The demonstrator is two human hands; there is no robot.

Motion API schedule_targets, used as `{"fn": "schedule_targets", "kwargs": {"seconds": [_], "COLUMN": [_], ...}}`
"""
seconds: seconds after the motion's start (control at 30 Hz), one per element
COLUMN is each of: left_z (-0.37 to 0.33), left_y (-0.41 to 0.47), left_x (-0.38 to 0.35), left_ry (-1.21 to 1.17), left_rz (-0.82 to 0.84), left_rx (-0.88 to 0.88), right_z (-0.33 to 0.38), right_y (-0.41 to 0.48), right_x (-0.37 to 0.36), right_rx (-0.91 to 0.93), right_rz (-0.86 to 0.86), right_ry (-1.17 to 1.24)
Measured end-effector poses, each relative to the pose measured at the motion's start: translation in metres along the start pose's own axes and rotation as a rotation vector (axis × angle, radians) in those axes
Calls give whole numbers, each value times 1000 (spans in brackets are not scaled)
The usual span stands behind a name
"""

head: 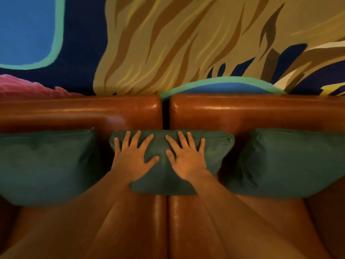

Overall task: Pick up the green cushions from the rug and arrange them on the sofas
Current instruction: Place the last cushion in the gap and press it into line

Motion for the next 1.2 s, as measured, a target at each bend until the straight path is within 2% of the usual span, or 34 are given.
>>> {"fn": "schedule_targets", "kwargs": {"seconds": [0.27,0.47,0.6,0.77,0.9,0.97,1.03,1.07,1.13,1.2], "left_z": [-2,9,24,20,20,15,12,12,13,16], "left_y": [19,22,7,7,8,6,5,4,3,6], "left_x": [-26,-24,-27,-28,-31,-30,-27,-24,-25,-27], "left_ry": [36,15,-83,-129,-126,-72,-25,-26,-57,-107], "left_rz": [-150,-144,-114,-101,-78,-94,-149,-175,-177,-146], "left_rx": [41,64,183,175,182,189,186,183,175,181], "right_z": [-28,-34,-64,-102,-118,-102,-78,-71,-72,-80], "right_y": [35,35,9,2,2,-2,-2,0,6,15], "right_x": [-20,-16,-13,-4,22,26,13,4,-9,-15], "right_rx": [74,118,-18,-151,-348,-240,-69,-48,-99,-102], "right_rz": [-47,-66,-239,-419,-477,-563,-532,-461,-323,-286], "right_ry": [29,26,-86,-95,-6,-47,-91,-83,-45,-29]}}
Point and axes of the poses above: each hand's wrist, its own y-axis towards the middle knuckle, its own x-axis out of the back of the hand, z = x × y, the point moved 4 cm from there along y, towards the middle knuckle, and after that the axes turned 7 degrees about y, right-handed, at the moved point
